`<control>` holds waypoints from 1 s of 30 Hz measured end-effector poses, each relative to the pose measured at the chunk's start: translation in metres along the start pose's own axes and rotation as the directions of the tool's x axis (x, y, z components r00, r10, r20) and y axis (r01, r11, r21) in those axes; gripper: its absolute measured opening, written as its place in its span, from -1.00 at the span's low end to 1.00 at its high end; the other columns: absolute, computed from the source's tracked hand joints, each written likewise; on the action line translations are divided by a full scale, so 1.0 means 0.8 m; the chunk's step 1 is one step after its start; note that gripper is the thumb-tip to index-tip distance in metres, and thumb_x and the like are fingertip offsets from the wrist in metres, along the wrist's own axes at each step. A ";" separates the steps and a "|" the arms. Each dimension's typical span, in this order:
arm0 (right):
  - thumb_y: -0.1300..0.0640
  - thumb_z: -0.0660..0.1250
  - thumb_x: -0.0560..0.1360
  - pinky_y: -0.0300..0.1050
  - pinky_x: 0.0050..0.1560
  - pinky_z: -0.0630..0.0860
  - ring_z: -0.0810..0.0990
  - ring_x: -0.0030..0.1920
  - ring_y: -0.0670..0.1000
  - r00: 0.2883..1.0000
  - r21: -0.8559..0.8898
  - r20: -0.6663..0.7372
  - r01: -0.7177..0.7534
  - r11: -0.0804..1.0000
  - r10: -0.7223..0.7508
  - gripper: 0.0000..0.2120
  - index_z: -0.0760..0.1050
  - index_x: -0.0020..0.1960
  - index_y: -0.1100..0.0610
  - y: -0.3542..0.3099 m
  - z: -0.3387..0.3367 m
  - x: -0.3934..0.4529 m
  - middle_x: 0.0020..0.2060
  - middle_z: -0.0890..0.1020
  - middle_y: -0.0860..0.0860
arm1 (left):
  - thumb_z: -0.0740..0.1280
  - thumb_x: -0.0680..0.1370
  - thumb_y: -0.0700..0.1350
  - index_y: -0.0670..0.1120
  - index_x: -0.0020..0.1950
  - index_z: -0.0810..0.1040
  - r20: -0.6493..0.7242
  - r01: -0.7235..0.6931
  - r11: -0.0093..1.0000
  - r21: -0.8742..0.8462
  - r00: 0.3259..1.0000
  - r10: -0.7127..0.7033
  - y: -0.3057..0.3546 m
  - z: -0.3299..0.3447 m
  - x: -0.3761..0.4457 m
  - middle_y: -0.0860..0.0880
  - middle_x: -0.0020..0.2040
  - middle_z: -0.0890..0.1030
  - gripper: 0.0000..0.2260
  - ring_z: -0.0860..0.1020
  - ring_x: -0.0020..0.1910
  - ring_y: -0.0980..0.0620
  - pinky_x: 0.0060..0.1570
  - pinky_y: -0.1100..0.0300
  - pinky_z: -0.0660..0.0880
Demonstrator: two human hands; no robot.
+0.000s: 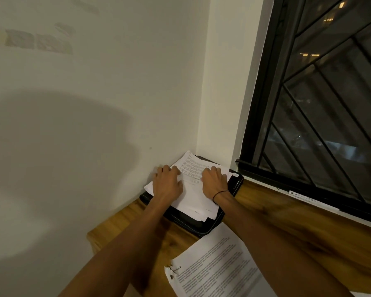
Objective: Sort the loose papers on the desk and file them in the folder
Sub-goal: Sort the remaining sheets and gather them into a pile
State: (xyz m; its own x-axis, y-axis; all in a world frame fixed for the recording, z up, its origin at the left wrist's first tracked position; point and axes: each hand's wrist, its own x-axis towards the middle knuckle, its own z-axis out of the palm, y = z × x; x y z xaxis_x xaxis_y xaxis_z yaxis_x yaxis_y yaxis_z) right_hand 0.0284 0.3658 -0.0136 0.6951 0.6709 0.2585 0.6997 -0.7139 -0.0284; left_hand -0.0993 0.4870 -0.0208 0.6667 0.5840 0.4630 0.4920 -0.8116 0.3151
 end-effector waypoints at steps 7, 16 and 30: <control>-0.14 0.17 0.67 0.29 0.35 0.26 0.31 0.34 0.23 0.999 -0.058 0.009 -0.053 0.997 0.054 -0.59 0.46 0.34 0.14 0.009 -0.003 -0.020 0.31 0.42 0.17 | 0.36 0.58 0.04 -0.01 0.12 0.61 -0.032 -0.088 0.987 -0.133 0.996 0.084 0.016 -0.001 -0.033 -0.03 0.07 0.66 -0.81 0.55 0.10 -0.05 0.11 0.04 0.50; -0.04 0.29 0.62 0.11 0.12 0.48 0.54 0.17 0.17 0.978 0.233 -0.109 -0.150 0.961 0.179 -0.83 0.53 0.07 0.05 0.066 -0.046 -0.116 0.09 0.63 0.06 | 0.35 0.54 0.28 0.03 -0.05 0.61 0.196 -0.044 0.983 -0.181 0.977 0.080 0.064 -0.023 -0.085 0.05 -0.12 0.63 -0.67 0.59 -0.10 0.00 -0.04 0.08 0.55; 0.15 0.61 0.42 -0.17 -0.14 0.56 0.63 -0.05 -0.02 0.958 0.578 0.288 -0.166 0.799 -0.009 -0.73 0.50 -0.15 0.01 0.082 -0.038 -0.256 -0.13 0.62 -0.07 | 0.46 0.55 0.10 -0.02 0.00 0.73 0.471 0.079 0.828 -0.555 0.850 0.235 0.012 -0.048 -0.157 0.08 -0.06 0.73 -0.79 0.67 0.01 0.09 0.16 0.10 0.60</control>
State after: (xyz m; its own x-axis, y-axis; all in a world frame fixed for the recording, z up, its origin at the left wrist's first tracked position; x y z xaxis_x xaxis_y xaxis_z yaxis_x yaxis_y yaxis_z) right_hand -0.0727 0.1755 -0.0392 0.7068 0.7068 -0.0299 0.5397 -0.5660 -0.6233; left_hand -0.1995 0.4050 -0.0443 0.9460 0.3147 0.0776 0.1492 -0.6354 0.7577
